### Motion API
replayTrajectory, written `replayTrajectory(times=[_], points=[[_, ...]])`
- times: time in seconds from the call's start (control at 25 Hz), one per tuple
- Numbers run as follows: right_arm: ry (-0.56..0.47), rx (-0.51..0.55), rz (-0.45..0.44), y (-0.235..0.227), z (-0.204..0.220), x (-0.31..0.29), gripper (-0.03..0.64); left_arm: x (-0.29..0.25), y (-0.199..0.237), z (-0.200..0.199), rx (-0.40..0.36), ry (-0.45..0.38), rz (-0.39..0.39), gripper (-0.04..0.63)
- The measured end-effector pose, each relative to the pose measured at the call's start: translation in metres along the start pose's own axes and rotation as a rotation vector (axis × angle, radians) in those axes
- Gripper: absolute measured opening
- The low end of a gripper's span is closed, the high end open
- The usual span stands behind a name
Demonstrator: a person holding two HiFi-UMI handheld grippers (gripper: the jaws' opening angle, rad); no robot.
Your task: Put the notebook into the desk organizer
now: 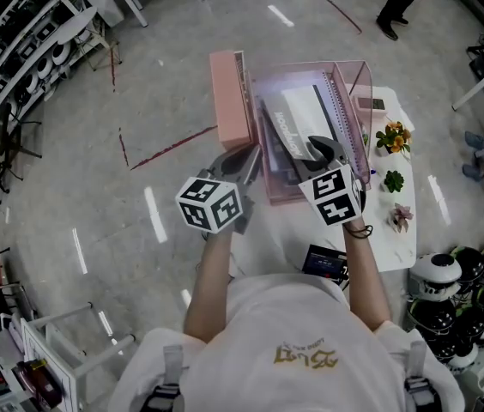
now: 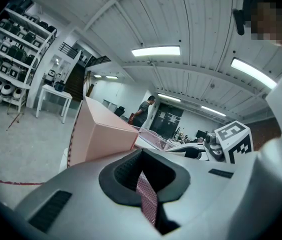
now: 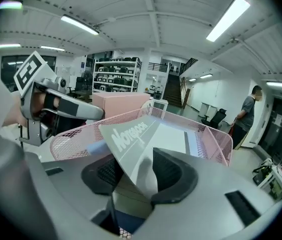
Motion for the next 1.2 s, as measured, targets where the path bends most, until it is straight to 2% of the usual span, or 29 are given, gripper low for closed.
replayTrajectory(times=[0.32,0.52,0.56,0.92,1.08,1.2], points=[[0.009,-0.026,-0.112,0.001,0.000,0.001,0.192,0.001,-0.002,-0.001,0.010,-0.005,0.012,0.017],[0.009,-0.036,-0.201,0.006,-0.002,-0.001,0.300,0.002,-0.001,-0.001,0.012,-0.006,0.011,0.017],[0.013,-0.029,-0.214,0.008,-0.002,-0.001,0.343,0.003,-0.001,-0.002,0.013,-0.008,0.010,0.017],[-0.036,-0.055,-0.218,0.010,-0.004,0.005,0.370,0.007,-0.002,-0.002,0.016,-0.018,0.006,0.017],[-0.034,-0.034,-0.247,0.015,-0.003,0.005,0.405,0.010,-0.002,-0.002,0.032,-0.027,0.014,0.017],[-0.062,-0.058,-0.261,0.016,-0.004,0.007,0.419,0.012,-0.003,-0.002,0.028,-0.028,0.019,0.017]])
Point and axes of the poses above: the fingertips, and each gripper's own axes: x backward along the fingers, y to its left, z out of its underside, the point moved 5 cm from there along x, backward along the fingers, and after that the axes turned 10 degrees about y, right-handed, at the moved point
